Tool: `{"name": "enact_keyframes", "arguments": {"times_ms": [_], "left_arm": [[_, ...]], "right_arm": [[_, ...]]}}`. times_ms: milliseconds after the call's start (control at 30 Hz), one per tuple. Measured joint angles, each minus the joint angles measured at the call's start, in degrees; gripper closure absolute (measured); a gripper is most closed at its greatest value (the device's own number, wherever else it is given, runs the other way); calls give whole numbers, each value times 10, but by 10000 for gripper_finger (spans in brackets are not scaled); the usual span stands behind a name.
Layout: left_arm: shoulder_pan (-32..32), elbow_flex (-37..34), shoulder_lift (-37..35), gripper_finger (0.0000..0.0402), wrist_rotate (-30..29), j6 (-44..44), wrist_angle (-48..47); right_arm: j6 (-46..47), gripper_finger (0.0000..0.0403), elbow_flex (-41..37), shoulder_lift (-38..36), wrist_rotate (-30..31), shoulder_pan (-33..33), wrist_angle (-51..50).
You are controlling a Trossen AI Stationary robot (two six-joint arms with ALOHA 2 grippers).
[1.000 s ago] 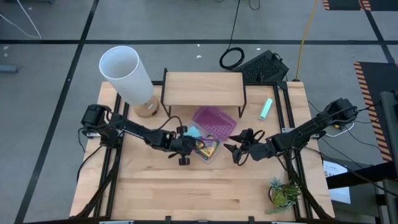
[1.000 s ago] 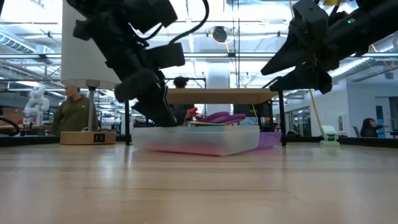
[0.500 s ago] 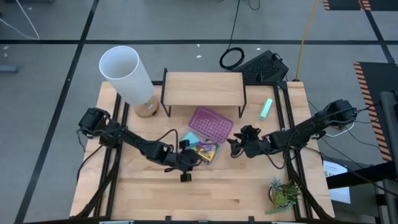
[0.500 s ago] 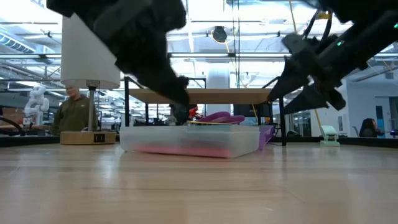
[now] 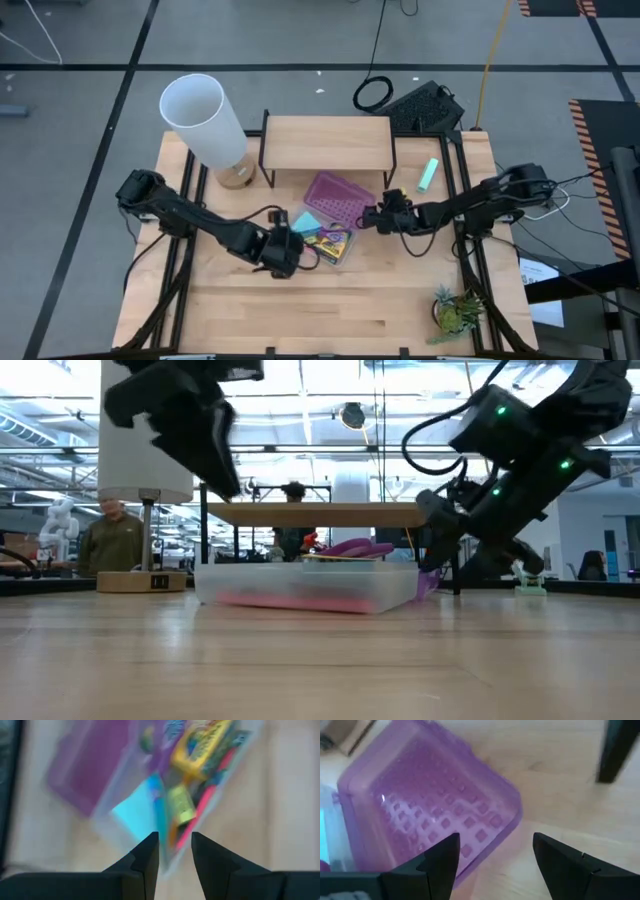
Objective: Pack school essentials
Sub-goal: Close the supply box
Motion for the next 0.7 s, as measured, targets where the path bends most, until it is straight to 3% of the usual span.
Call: {"name": "enact_keyframes", "arguments": {"times_ms": [167, 300, 700], "left_arm": [[0, -8, -43, 282, -40, -72, -94], [-3, -8, -70, 282, -51, -102, -127], [-8, -8, -113, 282, -67, -102, -128]], "right_arm": [[-41, 164, 0, 14, -24, -11, 31], [-47, 194, 0, 13, -22, -15, 31], [-73, 305, 0, 13, -21, -10, 41]]}}
